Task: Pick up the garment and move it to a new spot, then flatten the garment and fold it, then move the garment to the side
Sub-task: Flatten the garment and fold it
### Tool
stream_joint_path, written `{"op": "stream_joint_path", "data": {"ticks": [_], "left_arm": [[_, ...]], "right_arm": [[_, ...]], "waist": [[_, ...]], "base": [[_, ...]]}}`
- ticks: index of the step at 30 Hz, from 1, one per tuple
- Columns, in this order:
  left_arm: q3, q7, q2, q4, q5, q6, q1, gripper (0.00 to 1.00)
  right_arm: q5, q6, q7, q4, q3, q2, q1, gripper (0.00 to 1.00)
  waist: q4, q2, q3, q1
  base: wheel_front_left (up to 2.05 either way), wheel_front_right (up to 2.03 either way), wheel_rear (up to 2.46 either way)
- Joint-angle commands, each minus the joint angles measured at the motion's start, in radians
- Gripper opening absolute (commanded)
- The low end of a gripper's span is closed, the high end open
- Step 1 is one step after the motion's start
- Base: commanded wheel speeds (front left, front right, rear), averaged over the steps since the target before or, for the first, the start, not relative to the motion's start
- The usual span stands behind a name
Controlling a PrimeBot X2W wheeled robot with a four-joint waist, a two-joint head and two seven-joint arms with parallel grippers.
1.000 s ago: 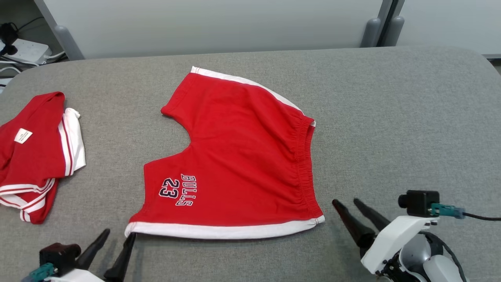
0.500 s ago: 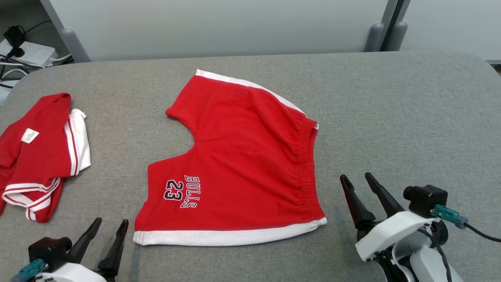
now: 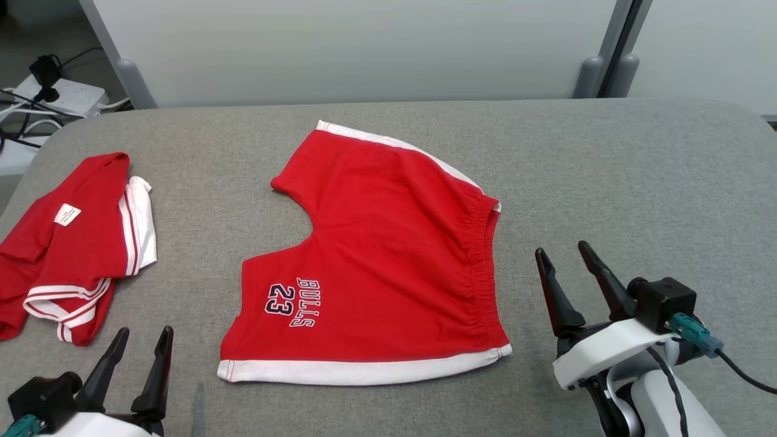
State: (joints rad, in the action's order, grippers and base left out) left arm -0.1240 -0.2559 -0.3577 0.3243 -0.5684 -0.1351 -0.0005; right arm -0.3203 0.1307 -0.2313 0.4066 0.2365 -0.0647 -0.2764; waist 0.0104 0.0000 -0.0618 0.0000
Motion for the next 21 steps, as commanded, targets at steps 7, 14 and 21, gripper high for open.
{"op": "stream_joint_path", "data": {"ticks": [7,14,21], "left_arm": [[0.109,-0.006,0.037,-0.05,0.066,0.004,0.009,1.0],[0.151,-0.006,0.085,-0.064,0.127,0.004,0.039,1.0],[0.18,-0.006,0.121,-0.077,0.185,0.004,0.059,1.0]], "right_arm": [[0.081,0.0,-0.028,-0.063,-0.026,0.012,0.05,1.0],[0.105,0.0,-0.03,-0.101,-0.051,0.014,0.113,1.0],[0.114,0.0,-0.03,-0.12,-0.051,0.014,0.167,1.0]], "waist": [[-0.02,0.0,0.032,0.0],[-0.031,0.0,0.061,0.0],[-0.029,0.0,0.082,0.0]], "base": [[0.0,0.0,0.0],[0.0,0.0,0.0],[0.0,0.0,0.0]]}}
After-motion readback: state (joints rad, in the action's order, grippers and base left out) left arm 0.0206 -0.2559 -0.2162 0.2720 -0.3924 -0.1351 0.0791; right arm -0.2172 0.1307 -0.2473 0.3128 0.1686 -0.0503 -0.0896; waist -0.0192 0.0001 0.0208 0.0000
